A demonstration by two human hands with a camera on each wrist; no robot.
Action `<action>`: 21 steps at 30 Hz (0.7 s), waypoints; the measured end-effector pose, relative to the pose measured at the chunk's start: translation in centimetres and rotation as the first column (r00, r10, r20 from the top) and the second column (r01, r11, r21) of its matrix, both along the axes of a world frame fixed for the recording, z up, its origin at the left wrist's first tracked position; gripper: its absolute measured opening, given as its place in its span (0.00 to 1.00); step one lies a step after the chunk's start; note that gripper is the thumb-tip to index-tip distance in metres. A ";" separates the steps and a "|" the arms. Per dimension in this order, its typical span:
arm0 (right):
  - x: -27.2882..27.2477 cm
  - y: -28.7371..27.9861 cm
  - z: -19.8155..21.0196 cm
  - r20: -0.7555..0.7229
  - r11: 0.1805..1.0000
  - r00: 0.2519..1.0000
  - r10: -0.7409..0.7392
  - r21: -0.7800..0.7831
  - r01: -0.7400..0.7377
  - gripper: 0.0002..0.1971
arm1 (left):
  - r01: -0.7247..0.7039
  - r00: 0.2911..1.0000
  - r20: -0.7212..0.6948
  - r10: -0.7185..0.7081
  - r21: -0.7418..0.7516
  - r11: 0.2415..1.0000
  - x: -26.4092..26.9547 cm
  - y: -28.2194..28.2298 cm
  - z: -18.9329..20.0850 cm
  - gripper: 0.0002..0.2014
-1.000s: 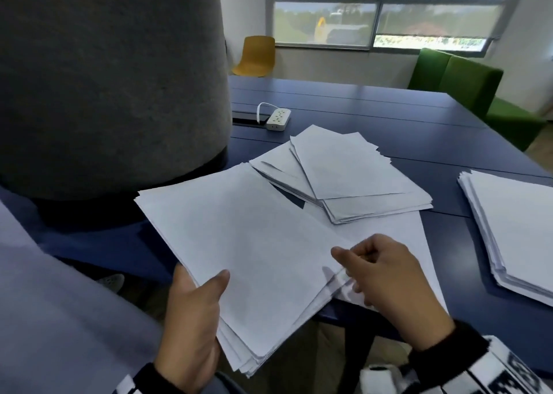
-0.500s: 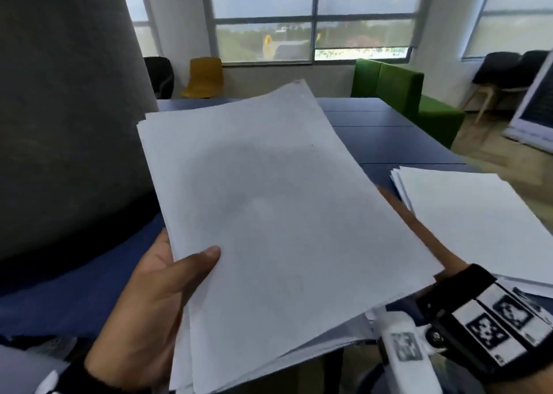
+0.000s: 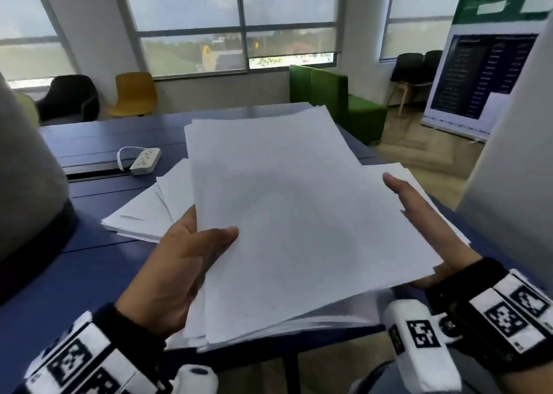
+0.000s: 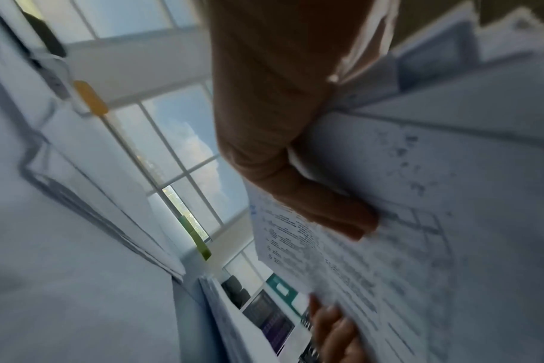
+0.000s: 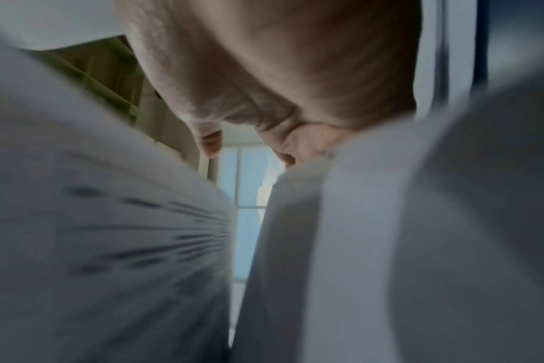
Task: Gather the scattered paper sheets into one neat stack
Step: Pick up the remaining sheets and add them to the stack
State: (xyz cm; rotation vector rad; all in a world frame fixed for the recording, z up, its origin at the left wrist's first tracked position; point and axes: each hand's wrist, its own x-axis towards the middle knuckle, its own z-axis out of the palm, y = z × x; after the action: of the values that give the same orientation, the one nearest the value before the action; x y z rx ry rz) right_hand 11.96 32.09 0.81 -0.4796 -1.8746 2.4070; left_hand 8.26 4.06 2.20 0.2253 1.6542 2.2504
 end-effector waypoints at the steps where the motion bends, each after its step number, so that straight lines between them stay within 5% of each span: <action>1: 0.0 0.9 0.7 0.065 1.000 0.998 0.000 0.018 -0.001 0.23 | -0.003 1.000 -0.018 0.002 -0.038 0.999 -0.6 1.0 -0.3 0.19; 3: 0.4 2.0 1.3 0.090 0.998 0.995 0.045 -0.036 -0.042 0.21 | -0.003 1.000 -0.013 0.002 -0.108 0.994 -1.6 3.0 -0.6 0.18; 6: -0.2 4.2 0.8 0.063 0.984 0.990 -0.126 0.133 0.117 0.16 | 0.066 0.997 0.039 -0.061 -0.161 0.985 -2.8 6.4 -0.7 0.13; 9: -0.5 6.1 1.6 0.096 0.951 0.983 -0.155 0.283 0.122 0.13 | 0.071 0.997 0.053 -0.061 -0.223 0.972 -4.8 9.8 -1.1 0.09; 11: -1.0 7.7 2.3 0.108 0.936 0.976 -0.188 0.322 0.144 0.05 | 0.083 0.997 0.024 -0.079 -0.254 0.964 -5.9 12.2 -1.1 0.08; 18: -3.7 12.8 2.1 0.094 0.835 0.948 -0.304 0.505 0.217 0.06 | 0.031 0.989 -0.123 -0.079 -0.349 0.937 -10.4 18.7 -1.3 0.13; 21: -5.2 14.8 0.1 0.183 0.711 0.909 -0.374 0.686 0.155 0.11 | 0.023 0.985 -0.127 -0.118 -0.580 0.814 -11.3 20.3 -2.8 0.03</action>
State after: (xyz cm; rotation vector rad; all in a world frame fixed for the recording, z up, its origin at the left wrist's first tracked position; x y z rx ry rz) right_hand 6.76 46.91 0.91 -1.0130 -2.3943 1.3889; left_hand -3.05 24.38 -0.64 0.3063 2.2817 1.6010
